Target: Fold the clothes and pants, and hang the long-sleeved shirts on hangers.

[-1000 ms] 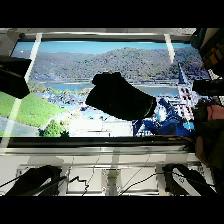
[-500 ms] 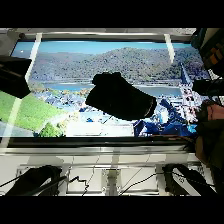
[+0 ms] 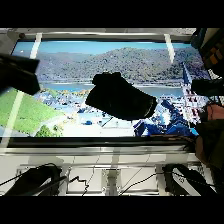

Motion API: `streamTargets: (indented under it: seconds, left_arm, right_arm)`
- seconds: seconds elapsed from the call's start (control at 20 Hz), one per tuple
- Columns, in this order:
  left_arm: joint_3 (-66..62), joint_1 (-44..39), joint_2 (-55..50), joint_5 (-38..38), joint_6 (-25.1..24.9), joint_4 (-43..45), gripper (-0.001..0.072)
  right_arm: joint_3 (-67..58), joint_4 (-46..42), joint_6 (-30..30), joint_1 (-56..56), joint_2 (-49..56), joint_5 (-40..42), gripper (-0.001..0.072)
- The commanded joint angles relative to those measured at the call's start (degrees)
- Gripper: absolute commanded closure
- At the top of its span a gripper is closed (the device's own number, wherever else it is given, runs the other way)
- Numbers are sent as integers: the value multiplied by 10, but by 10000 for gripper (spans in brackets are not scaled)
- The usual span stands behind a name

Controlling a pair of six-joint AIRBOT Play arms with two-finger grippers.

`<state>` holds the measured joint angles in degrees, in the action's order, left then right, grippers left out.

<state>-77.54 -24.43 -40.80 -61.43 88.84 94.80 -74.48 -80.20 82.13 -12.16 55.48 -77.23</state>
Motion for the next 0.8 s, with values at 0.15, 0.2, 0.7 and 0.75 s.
streamTargets:
  seconds: [0.15,0.2,0.7,0.75]
  left_arm:
    - [274,94,46,22,173,11,680]
    - [318,112,43,35,216,9,510]
    - [423,158,-118,198,-67,-454,383]
    - [423,167,-146,196,-116,-516,383]
  right_arm:
    - [0,43,-45,1,0,-57,677]
    - [0,54,-50,1,0,-56,677]
    - [0,65,-52,1,0,-42,677]
    - [0,65,-52,1,0,-42,677]
